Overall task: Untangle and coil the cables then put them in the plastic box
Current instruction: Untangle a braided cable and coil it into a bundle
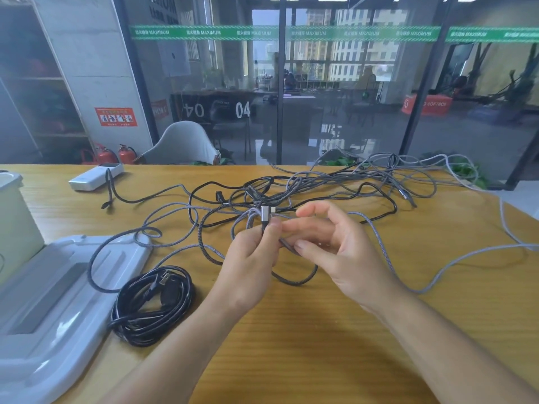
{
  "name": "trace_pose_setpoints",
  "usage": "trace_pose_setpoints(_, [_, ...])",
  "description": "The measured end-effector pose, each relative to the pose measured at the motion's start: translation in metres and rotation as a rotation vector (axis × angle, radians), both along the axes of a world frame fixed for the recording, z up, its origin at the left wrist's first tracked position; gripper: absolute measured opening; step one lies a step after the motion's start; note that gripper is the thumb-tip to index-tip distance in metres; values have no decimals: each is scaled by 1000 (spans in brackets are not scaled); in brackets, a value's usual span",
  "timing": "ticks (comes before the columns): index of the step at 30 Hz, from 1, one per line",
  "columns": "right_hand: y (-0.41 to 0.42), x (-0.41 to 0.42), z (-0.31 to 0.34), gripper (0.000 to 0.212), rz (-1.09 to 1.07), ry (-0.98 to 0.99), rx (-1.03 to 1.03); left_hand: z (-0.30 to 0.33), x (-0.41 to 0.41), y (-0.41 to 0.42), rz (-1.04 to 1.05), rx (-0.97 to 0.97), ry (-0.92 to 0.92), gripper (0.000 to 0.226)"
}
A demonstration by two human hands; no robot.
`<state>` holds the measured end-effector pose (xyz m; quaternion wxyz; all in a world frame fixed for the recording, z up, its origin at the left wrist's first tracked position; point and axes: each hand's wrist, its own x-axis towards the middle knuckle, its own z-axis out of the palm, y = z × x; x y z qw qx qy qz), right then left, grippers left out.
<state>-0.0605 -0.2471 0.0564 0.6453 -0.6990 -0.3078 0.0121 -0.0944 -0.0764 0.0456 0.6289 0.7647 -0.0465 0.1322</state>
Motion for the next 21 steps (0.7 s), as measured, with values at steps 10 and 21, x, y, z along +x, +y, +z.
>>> trace_pose_setpoints(10, [-6, -2, -5, 16, -20, -544, -507, 11, 1, 20, 95, -185, -13, 45])
trace_pose_setpoints(21, [5, 0, -20, 24, 195, -396, -626, 28, -8, 20, -390, -692, 132, 38])
